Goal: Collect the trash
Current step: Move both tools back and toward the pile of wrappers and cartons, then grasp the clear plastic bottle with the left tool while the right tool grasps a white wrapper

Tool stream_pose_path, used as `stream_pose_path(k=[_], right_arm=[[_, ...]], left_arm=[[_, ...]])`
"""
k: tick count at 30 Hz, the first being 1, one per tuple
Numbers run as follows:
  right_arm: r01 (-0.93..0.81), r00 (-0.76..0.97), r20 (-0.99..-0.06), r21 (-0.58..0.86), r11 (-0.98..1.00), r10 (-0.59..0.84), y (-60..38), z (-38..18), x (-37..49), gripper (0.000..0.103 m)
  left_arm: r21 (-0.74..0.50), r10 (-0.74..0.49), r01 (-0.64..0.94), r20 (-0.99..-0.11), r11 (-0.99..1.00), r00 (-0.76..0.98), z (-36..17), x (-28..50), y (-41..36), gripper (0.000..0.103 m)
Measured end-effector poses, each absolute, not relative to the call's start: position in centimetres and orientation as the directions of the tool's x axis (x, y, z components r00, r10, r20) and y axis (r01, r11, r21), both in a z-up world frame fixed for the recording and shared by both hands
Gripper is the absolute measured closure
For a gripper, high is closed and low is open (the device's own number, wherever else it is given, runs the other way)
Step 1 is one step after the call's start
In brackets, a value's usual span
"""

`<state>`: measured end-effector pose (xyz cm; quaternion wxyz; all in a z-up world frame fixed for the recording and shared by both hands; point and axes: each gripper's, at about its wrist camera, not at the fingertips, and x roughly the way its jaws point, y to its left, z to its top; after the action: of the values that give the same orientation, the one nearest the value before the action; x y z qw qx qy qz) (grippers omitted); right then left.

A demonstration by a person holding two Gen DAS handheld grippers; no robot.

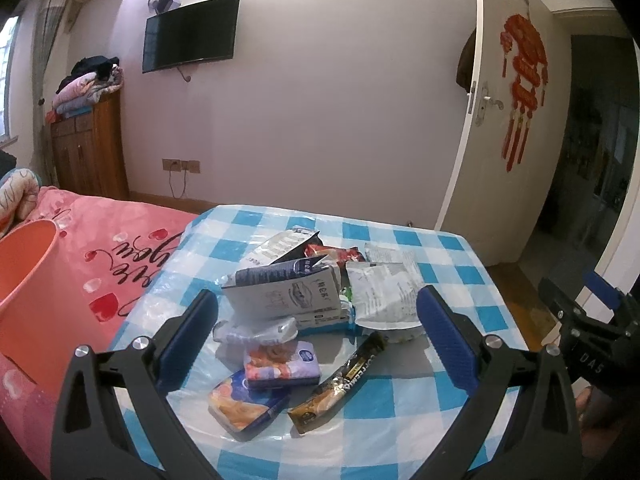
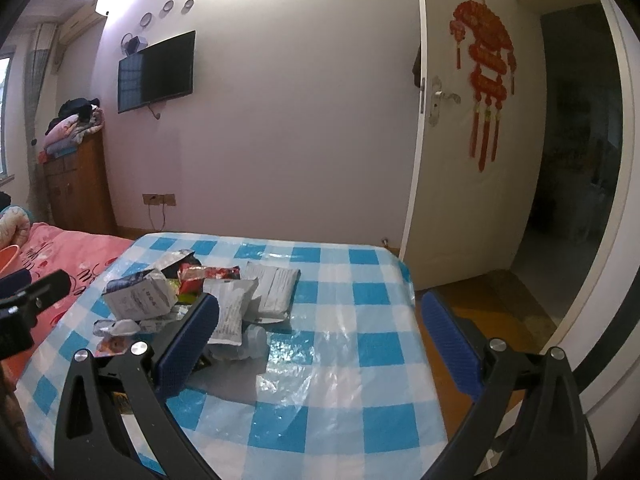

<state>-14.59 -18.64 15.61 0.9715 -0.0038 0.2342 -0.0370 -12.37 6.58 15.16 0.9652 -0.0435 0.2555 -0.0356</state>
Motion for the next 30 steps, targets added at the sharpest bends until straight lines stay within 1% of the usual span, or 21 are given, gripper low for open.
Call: stream_pose_path(k=[3,6,11,15,17,19,20,21,22,26,30], right_arm=[[0.04,0.881,-0.471,-0.024,0.999,-0.047,-18.9,14.6,-14.4,0.004],[-0.006,0.868,-0.496,-0.026,1.0,-0.008,-19.1,13.3,-14.3,0.004],[-0.115,0.82,-0.557,0.067,0.991,0.132,-19.2,11.2,-13.6,0.004],[-0.164,0.767,-0.602,0.147,0.975,0.22,-18.7,9.7,-12.4,0.004],[-0.173,0.753,-0.613,0.168,0.97,0.241,-18.4,9.3,-11.9,0.004],[-0.188,0.737,-0.62,0.195,0.963,0.27,-18.2,9.0,-11.3,0.005],[-0.195,0.731,-0.621,0.205,0.959,0.282,-18.1,8.9,-10.9,0.01],[-0.197,0.727,-0.625,0.208,0.958,0.285,-18.0,8.9,-10.6,0.02],[-0.199,0.718,-0.633,0.214,0.956,0.291,-17.9,8.7,-10.1,0.022],[-0.222,0.686,-0.634,0.283,0.933,0.356,-17.7,8.5,-8.3,0.022],[-0.237,0.671,-0.635,0.305,0.923,0.382,-17.3,8.5,-6.8,0.022]], left_arm=[[-0.073,-0.078,0.048,-0.485,0.996,0.871,14.3,-12.7,6.9,0.003],[-0.036,-0.091,0.085,-0.507,0.996,0.857,13.0,-13.0,7.3,0.003],[-0.015,-0.113,0.127,-0.571,0.992,0.813,10.0,-13.6,9.2,0.003],[0.007,-0.111,0.147,-0.621,0.989,0.776,8.1,-13.5,10.7,0.003],[0.011,-0.094,0.132,-0.642,0.991,0.761,7.3,-13.3,11.6,0.003],[-0.018,-0.088,0.102,-0.666,0.995,0.741,6.7,-12.6,12.9,0.003],[-0.031,-0.091,0.094,-0.67,0.995,0.736,6.5,-12.4,13.3,0.003],[-0.041,-0.089,0.083,-0.674,0.996,0.733,6.4,-12.1,13.7,0.003],[-0.041,-0.085,0.077,-0.676,0.996,0.732,6.4,-11.8,13.9,0.003],[-0.04,-0.084,0.078,-0.688,0.996,0.721,6.1,-10.7,13.9,0.003],[-0.036,-0.091,0.092,-0.7,0.995,0.708,5.7,-9.7,13.2,0.003]])
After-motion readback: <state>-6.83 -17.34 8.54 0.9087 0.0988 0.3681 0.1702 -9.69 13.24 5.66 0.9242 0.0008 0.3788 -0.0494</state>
